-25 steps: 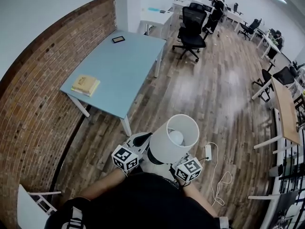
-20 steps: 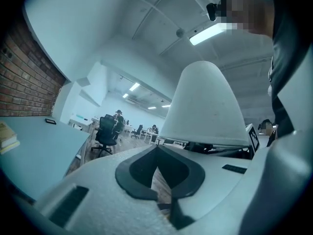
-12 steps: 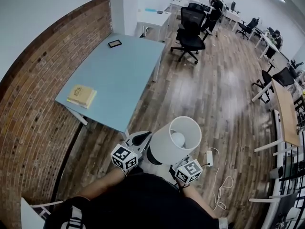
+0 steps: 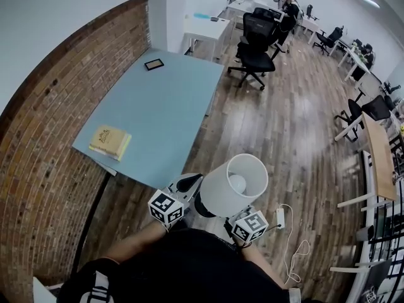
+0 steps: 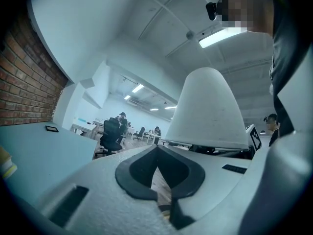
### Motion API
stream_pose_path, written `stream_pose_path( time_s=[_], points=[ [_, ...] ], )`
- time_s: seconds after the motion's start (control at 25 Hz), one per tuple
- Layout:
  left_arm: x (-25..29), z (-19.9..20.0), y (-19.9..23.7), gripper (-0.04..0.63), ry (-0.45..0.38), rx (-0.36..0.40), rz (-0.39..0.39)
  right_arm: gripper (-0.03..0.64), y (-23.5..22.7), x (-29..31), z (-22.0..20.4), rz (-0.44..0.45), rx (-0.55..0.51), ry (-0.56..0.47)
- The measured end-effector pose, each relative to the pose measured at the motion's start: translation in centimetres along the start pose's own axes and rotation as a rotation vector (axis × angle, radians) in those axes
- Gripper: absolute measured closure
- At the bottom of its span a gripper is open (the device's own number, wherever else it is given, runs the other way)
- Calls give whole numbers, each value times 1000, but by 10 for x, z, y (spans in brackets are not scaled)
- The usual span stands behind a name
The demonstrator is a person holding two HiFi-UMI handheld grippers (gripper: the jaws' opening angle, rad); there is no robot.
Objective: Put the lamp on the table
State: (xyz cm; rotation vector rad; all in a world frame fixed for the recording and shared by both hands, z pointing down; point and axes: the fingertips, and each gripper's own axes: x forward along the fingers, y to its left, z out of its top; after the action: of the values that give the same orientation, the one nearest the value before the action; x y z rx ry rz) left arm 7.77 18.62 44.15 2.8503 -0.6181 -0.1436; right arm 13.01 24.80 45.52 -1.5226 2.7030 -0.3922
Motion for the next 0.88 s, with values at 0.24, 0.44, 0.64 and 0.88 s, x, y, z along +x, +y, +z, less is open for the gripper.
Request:
stream_pose_path(
  time_s=[0.24, 0.44, 0.64, 0.88],
  points=[
    [-2, 20, 41, 586, 4, 4, -1, 497, 4, 48, 15, 15, 3, 15],
    [-11, 19, 71, 586, 6, -13, 28, 497, 7, 79, 17, 45, -1, 22],
    [-15, 16, 93, 586, 16, -13, 57, 497, 4, 101, 13, 61, 15, 34],
    [-9, 22, 106, 586, 22, 8, 87, 497, -5, 121, 20, 104, 7, 40]
  ],
)
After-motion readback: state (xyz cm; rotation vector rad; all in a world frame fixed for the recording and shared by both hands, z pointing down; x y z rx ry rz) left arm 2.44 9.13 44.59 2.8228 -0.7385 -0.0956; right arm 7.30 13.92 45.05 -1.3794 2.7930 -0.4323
